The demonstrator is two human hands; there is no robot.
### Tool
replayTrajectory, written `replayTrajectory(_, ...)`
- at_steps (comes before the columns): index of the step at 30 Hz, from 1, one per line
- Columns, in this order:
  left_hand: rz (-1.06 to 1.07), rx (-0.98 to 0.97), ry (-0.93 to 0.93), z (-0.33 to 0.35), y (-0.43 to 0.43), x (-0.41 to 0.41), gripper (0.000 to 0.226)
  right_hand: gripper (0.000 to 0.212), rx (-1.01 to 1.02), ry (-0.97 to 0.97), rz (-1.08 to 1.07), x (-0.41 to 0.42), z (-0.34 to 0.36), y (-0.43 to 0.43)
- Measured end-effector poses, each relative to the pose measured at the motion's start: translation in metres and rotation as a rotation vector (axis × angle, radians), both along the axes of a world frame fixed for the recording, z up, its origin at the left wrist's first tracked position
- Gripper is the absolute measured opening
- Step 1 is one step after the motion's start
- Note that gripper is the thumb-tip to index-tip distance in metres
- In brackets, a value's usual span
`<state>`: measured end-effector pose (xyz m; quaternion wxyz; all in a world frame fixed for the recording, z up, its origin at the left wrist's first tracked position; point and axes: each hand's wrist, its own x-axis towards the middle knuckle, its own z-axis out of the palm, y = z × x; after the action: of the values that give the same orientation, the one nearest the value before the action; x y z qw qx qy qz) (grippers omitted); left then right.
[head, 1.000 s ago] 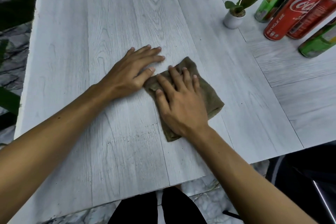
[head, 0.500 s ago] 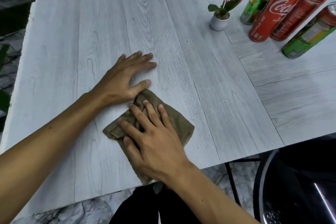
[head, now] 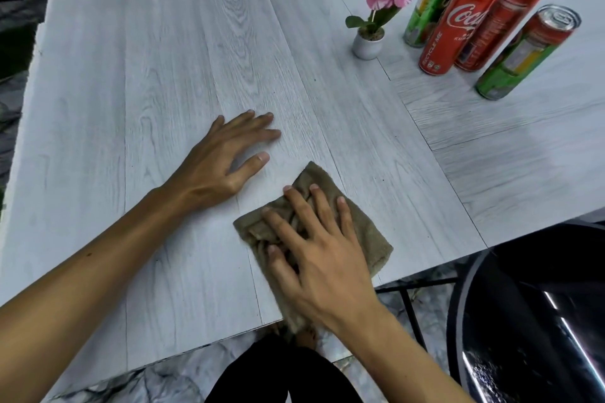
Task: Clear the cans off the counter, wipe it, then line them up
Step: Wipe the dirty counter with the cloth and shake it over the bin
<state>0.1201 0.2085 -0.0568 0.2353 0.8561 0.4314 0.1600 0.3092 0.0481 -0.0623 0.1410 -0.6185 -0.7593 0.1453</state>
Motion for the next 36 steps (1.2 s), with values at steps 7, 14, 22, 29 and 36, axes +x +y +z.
replayTrajectory(7,0.017,-0.011,-0.027,0.001,-0.008,0.005,0.053,0.057,-0.025,0.005,-0.199,0.019,-0.002,0.011)
replayTrajectory(14,0.209,0.009,0.019,0.017,-0.049,0.017,0.056,0.055,0.08,0.209,-0.319,0.045,0.025,0.011)
replayTrajectory(22,0.332,-0.114,0.104,0.052,-0.108,0.003,0.066,0.05,-0.087,0.332,-0.453,0.105,0.054,0.016)
replayTrajectory(29,0.35,-0.14,0.044,0.077,-0.135,0.023,0.065,0.053,-0.081,0.365,-0.314,0.121,0.072,0.011)
replayTrajectory(36,0.494,-0.25,0.174,0.071,-0.153,0.053,0.051,0.056,-0.268,0.275,-0.155,0.131,0.063,0.021)
